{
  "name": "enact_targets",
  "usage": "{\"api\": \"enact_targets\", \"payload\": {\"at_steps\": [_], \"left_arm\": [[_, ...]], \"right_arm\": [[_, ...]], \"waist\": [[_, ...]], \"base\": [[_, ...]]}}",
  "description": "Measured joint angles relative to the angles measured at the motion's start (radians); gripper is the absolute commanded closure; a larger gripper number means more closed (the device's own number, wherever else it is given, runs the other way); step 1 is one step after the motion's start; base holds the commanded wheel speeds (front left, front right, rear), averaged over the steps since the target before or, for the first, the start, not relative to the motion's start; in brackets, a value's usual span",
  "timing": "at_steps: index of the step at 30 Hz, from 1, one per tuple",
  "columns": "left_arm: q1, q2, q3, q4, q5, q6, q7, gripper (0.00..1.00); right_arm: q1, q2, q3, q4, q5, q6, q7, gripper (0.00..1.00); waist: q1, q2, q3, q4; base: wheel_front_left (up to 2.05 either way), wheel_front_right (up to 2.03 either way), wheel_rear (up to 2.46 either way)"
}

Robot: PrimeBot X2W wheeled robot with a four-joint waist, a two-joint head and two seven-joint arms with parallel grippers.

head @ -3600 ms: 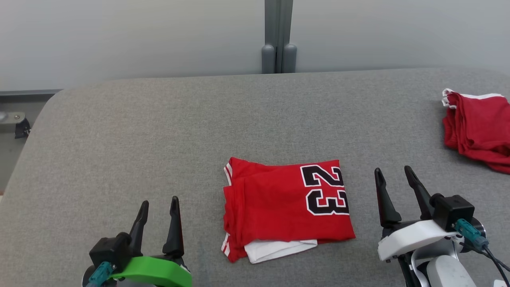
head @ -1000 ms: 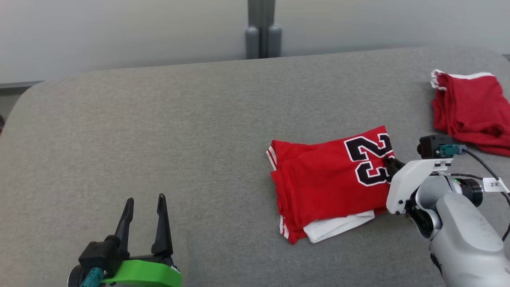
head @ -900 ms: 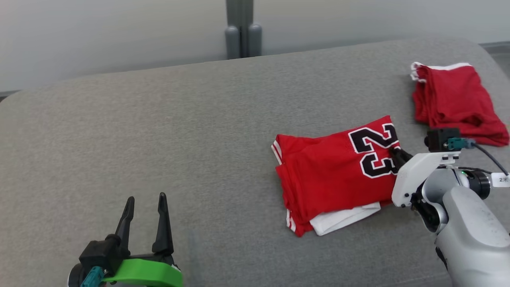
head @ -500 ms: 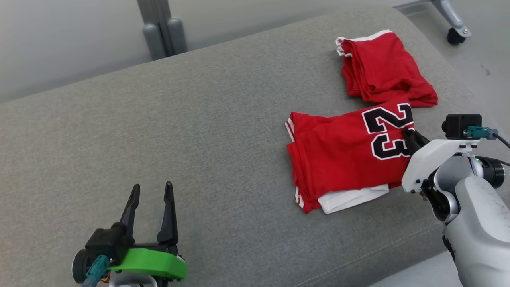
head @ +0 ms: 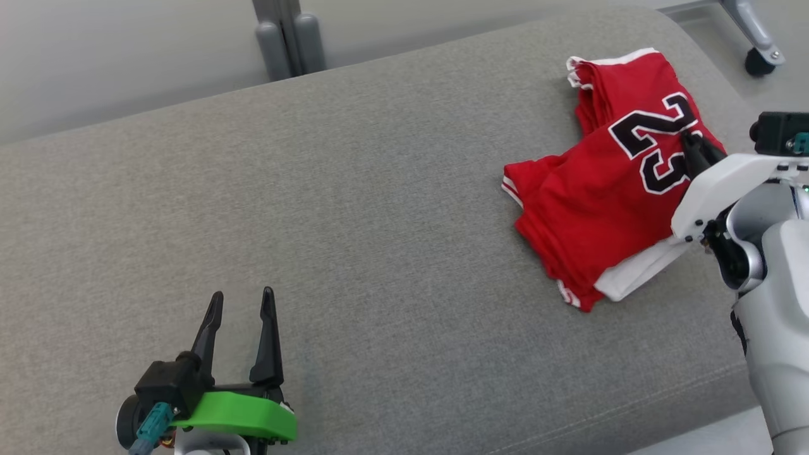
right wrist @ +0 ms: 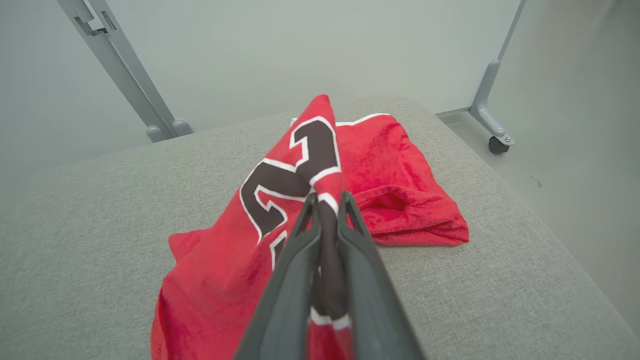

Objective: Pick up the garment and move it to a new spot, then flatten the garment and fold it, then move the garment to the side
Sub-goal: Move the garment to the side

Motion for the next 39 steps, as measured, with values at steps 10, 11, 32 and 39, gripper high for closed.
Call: {"api": "enact_targets", "payload": {"at_steps": [10, 11, 32, 39], "left_arm": [[0.002, -0.004, -0.019, 0.004, -0.025, 0.002, 0.0, 0.0], [0.002, -0.004, -0.021, 0.004, -0.025, 0.003, 0.0, 0.0], [-0.03, -0.002, -0.05, 0.002, 0.019, -0.006, 0.0, 0.0], [-0.054, 0.022, -0.058, -0.005, 0.033, -0.008, 0.002, 0.0]], "right_arm": [[-0.148, -0.01, -0.028, 0.041, -0.055, 0.0, 0.055, 1.0], [-0.164, -0.014, -0.031, 0.051, -0.058, 0.0, 0.06, 1.0], [-0.296, -0.27, -0.119, 0.235, -0.218, 0.0, 0.091, 1.0], [-0.33, -0.334, -0.181, 0.277, -0.332, 0.0, 0.031, 1.0]], "waist": [[0.0, 0.0, -0.038, 0.111], [0.0, 0.0, -0.041, 0.119], [0.0, 0.0, 0.066, 0.181], [0.0, 0.0, 0.143, 0.199]], "base": [[0.0, 0.0, 0.0], [0.0, 0.0, 0.0], [0.0, 0.0, 0.0], [0.0, 0.0, 0.0]]}}
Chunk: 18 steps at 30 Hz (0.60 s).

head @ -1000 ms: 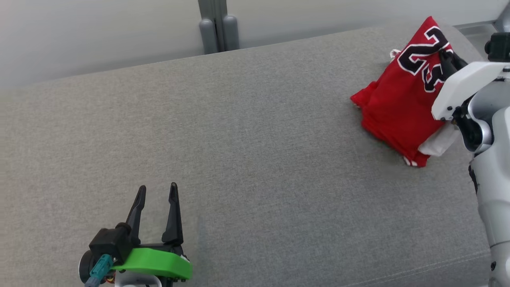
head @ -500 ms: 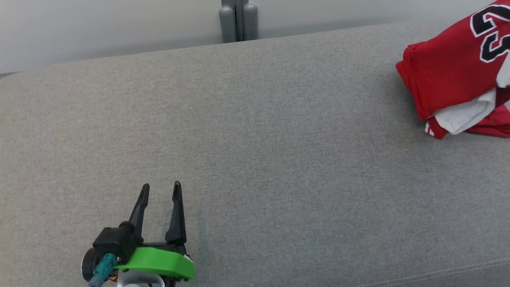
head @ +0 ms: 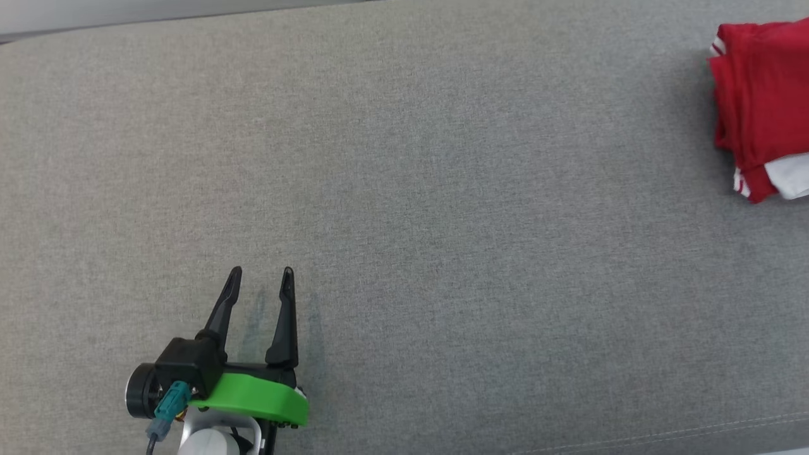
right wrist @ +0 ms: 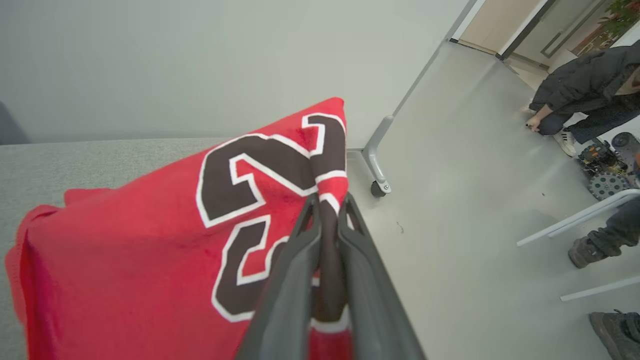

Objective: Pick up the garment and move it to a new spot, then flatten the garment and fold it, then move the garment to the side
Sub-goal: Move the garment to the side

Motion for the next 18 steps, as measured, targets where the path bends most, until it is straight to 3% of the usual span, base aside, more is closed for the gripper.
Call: {"api": "enact_targets", "payload": {"at_steps": [1, 2, 3, 10, 18], "left_arm": [[-0.003, 0.002, -0.003, -0.002, 0.004, 0.0, 0.003, 0.0], [-0.006, 0.002, -0.006, -0.004, 0.005, 0.0, 0.004, 0.0], [-0.009, 0.002, -0.009, -0.007, 0.005, 0.0, 0.004, 0.0], [-0.011, 0.008, -0.017, -0.01, 0.009, 0.006, 0.013, 0.0], [-0.009, 0.014, -0.02, -0.01, 0.006, 0.01, 0.014, 0.0]], "right_arm": [[-0.003, -0.002, -0.025, 0.002, -0.032, 0.0, -0.012, 1.0], [-0.005, -0.001, -0.051, 0.002, -0.059, 0.0, -0.023, 0.29], [-0.006, 0.002, -0.083, 0.002, -0.09, 0.0, -0.041, 0.0], [-0.003, 0.101, -0.218, 0.024, -0.217, 0.0, -0.12, 0.0], [-0.022, 0.188, -0.14, 0.053, -0.248, 0.0, -0.218, 0.0]], "waist": [[0.0, 0.0, 0.012, 0.002], [0.0, 0.0, 0.021, 0.004], [0.0, 0.0, 0.032, 0.005], [0.0001, 0.0, 0.059, 0.013], [0.0001, 0.0, 0.023, -0.012]], "base": [[0.0, 0.0, 0.0], [0.0, 0.0, 0.0], [0.0, 0.0, 0.0], [0.0, 0.0, 0.0], [0.0, 0.0, 0.0]]}}
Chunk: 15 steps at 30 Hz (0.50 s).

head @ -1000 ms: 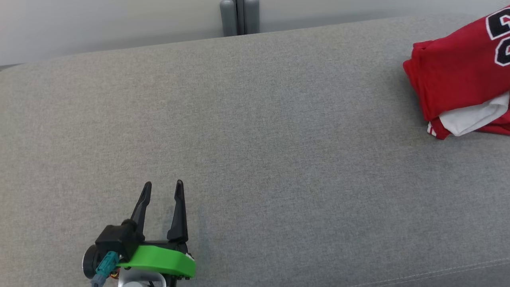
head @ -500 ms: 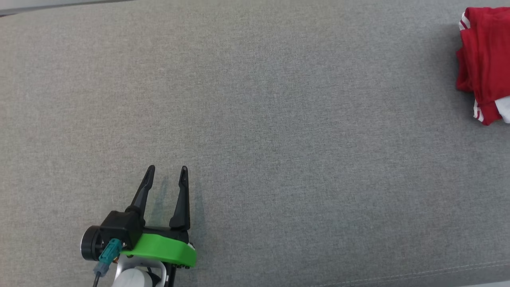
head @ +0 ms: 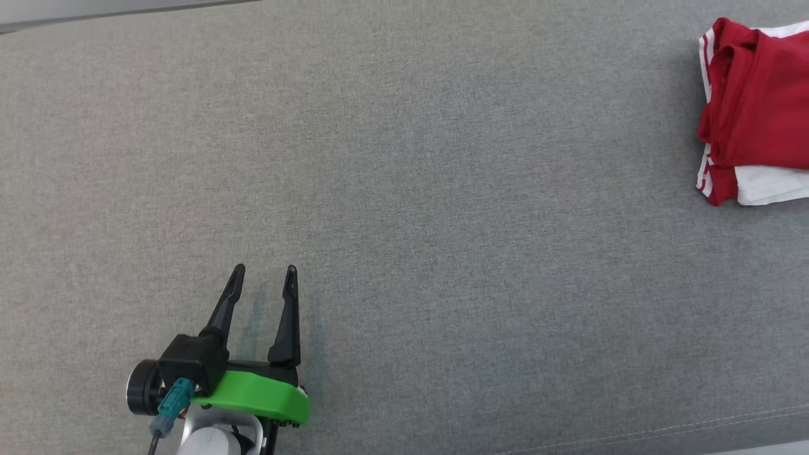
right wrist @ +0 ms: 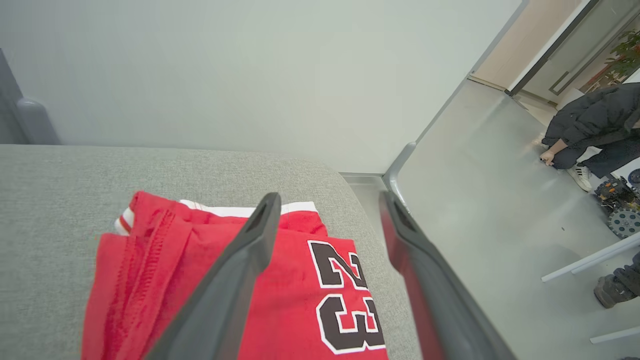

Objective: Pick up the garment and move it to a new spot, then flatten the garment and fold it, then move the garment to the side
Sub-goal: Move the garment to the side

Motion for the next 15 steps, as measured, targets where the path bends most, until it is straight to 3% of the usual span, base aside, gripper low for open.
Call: {"api": "enact_targets", "payload": {"at_steps": [15], "left_arm": [[-0.001, 0.008, 0.086, 0.028, -0.053, 0.039, -0.011, 0.0]], "right_arm": [[0.06, 0.188, 0.27, 0.016, 0.199, 0.0, -0.204, 0.0]], "waist": [[0.0, 0.0, -0.157, -0.018]], "base": [[0.0, 0.0, 0.0]]}}
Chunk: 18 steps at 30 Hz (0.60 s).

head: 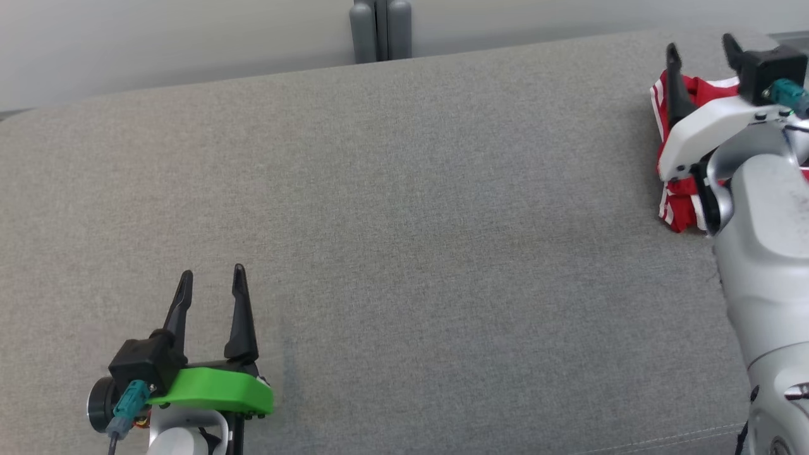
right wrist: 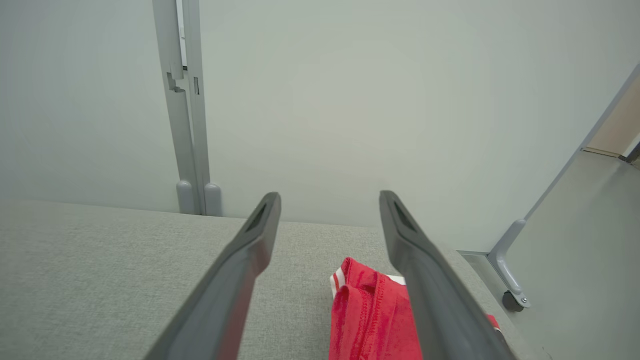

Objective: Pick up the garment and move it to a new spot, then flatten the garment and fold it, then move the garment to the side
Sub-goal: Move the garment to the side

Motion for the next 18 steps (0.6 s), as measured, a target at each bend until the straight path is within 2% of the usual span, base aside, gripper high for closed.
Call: {"api": "enact_targets", "payload": {"at_steps": [6, 11, 18], "left_arm": [[0.016, -0.015, 0.052, 0.045, -0.012, 0.02, -0.004, 0.0], [0.055, -0.028, 0.085, 0.047, -0.019, 0.011, -0.006, 0.0], [0.111, -0.04, 0.089, 0.059, -0.007, -0.002, -0.006, 0.0]], "right_arm": [[0.138, 0.063, 0.091, -0.077, 0.122, 0.0, -0.036, 0.0], [0.304, 0.104, 0.115, -0.204, 0.186, 0.0, -0.044, 0.0], [0.566, 0.149, 0.113, -0.413, 0.201, 0.0, -0.048, 0.0]], "waist": [[0.0, 0.0, -0.069, 0.001], [0.0, 0.0, -0.118, 0.009], [-0.0001, 0.0, -0.16, 0.035]], "base": [[0.0, 0.0, 0.0], [0.0, 0.0, 0.0], [0.0, 0.0, 0.0]]}}
